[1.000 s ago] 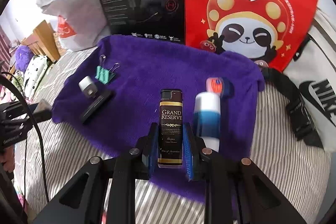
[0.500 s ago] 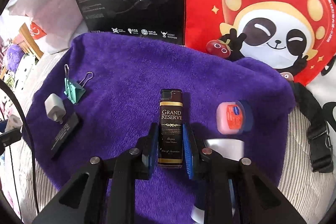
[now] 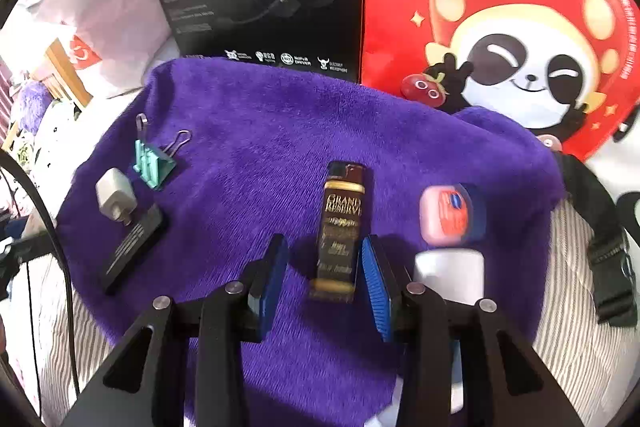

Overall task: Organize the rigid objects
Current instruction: 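Lower the bottle onto the towel and open the right gripper while the left holds the jar, then release the cream jar onto the towel with the left while the right reaches the tube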

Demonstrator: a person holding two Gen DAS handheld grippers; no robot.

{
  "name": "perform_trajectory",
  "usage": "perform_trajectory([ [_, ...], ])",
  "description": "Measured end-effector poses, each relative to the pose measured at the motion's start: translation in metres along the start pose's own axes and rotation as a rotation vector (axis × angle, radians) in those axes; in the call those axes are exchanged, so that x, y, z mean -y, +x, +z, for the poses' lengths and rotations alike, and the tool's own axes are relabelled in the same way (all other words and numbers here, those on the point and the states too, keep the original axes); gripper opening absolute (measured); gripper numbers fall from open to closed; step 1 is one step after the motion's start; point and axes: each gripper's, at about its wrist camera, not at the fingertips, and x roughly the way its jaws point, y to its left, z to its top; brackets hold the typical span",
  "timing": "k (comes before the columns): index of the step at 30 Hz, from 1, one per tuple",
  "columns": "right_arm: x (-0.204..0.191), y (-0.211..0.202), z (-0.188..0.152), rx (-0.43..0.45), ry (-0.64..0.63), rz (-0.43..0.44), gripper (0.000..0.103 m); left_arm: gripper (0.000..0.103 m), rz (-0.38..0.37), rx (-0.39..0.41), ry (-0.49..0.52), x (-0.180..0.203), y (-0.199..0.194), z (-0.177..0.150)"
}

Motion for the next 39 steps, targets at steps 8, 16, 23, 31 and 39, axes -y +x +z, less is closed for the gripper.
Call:
perform_trajectory([
  [8,-0.003,-0.036,-0.024,0.013,0.015,-0.010,0.039,0.028,0.002,0.003,0.011,0.009,-0.007,0.000],
  [16,-0.002,-0.079,-0.061,0.041,0.030,-0.008,0.039,0.028,0.013,-0.002,0.046,0.023,-0.001,0.008],
  [23,0.004,-0.097,-0.092,0.042,0.063,-0.003,0.039,0.028,0.023,-0.035,0.073,0.029,0.017,0.020],
  [31,0.015,-0.106,-0.112,0.039,0.104,0.000,0.039,0.028,0.044,-0.088,0.080,0.027,0.042,0.024],
  [39,0.015,-0.105,-0.112,0.043,0.106,0.015,0.039,0.028,0.057,-0.127,0.100,0.029,0.063,0.022],
])
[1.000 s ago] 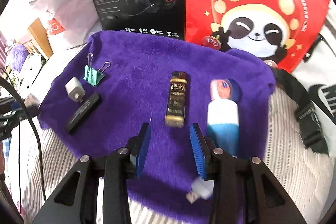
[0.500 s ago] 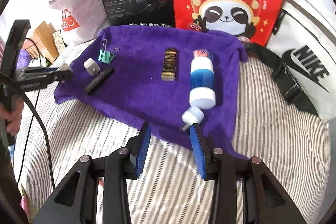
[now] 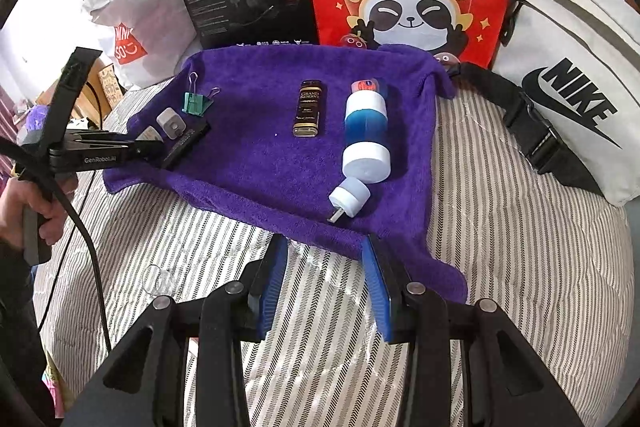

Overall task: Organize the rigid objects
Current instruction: 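Release the cream jar onto the towel with the left while the right reaches the tube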

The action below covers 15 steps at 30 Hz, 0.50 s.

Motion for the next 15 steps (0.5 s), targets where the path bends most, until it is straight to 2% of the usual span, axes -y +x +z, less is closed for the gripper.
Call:
perform_trajectory([
  [7,-0.003,0.000,-0.001,0.001,-0.002,0.016,0.039,0.028,0.017,-0.011,0.028,0.007,0.003,0.003],
  [15,-0.014,-0.004,-0.018,-0.013,-0.004,0.045,0.039,0.028,0.019,-0.022,0.033,0.009,0.005,0.009],
])
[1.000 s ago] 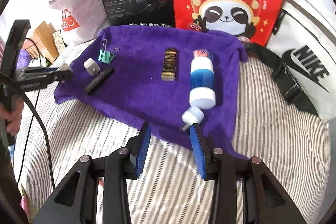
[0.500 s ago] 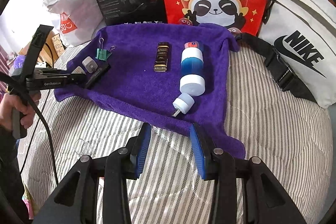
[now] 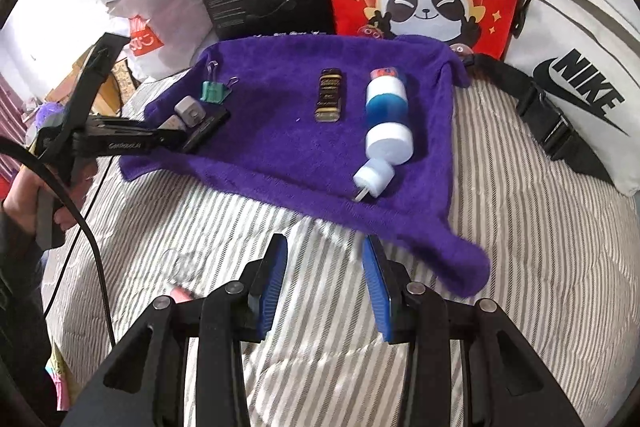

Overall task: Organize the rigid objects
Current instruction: 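Release the cream jar onto the towel with the left while the right reaches the tube, then close the right gripper on the pink-and-white tube lying on the sheet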

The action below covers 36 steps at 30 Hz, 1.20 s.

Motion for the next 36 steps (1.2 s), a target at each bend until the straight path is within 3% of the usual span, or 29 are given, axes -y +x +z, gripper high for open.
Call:
perform_trajectory([
  [9,-0.027,-0.015,-0.029,-0.015,-0.085,0.040,0.042,0.034,0.021,-0.028,-0.037,0.000,-0.016,0.002],
  [13,-0.044,-0.016,-0.041,-0.035,-0.141,0.077,0.043,0.044,0.037,-0.001,-0.034,0.001,-0.038,-0.006],
  [18,-0.067,-0.005,-0.054,-0.057,-0.227,0.126,0.047,0.046,0.019,0.056,-0.013,0.007,-0.072,-0.027],
  [28,-0.093,0.037,-0.055,-0.084,-0.436,0.060,0.046,0.047,-0.005,0.069,-0.001,0.003,-0.094,-0.054],
  [30,-0.096,0.038,-0.056,-0.073,-0.470,0.053,0.043,0.047,-0.006,0.062,-0.010,0.002,-0.091,-0.057],
  [32,-0.095,0.035,-0.056,-0.072,-0.476,0.069,0.021,0.047,-0.005,0.057,-0.018,0.001,-0.087,-0.059],
  [36,-0.089,0.028,-0.061,-0.096,-0.449,0.099,0.015,0.047,-0.010,0.046,-0.021,0.004,-0.080,-0.063],
])
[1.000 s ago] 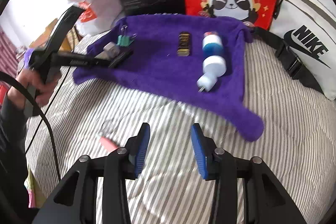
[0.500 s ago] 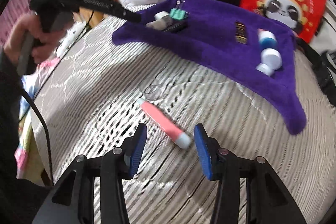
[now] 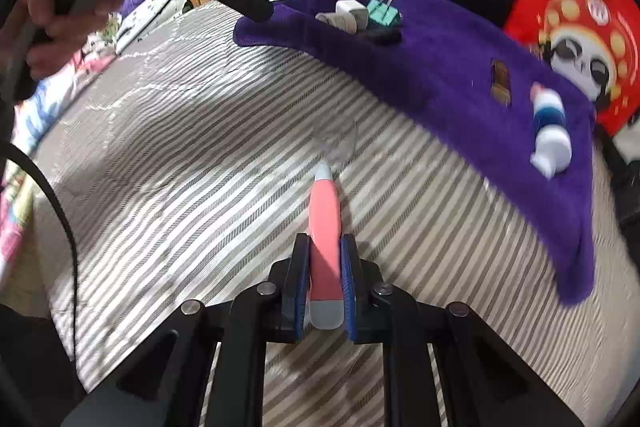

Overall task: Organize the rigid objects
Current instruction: 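Close the right gripper on the pink-and-white tube lying on the sheet, then close the left gripper on the clear plastic cup while the right holds the tube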

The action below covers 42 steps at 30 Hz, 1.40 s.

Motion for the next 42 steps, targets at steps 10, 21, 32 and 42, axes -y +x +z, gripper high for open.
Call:
perform_trajectory([
  [10,0.011,-0.013,-0.025,-0.001,0.152,-0.022,0.016,0.047,-0.027,-0.028,0.011,0.015,0.012,-0.015],
  [21,0.025,-0.022,-0.035,0.000,0.228,-0.060,0.015,0.047,-0.121,0.004,0.060,0.042,0.012,-0.035],
  [32,0.081,-0.048,-0.061,0.048,0.447,-0.199,0.015,0.047,-0.133,0.058,0.226,0.096,0.025,-0.047],
  [42,0.093,-0.039,-0.077,0.046,0.494,-0.202,0.015,0.027,-0.081,0.100,0.308,0.112,0.041,-0.047],
])
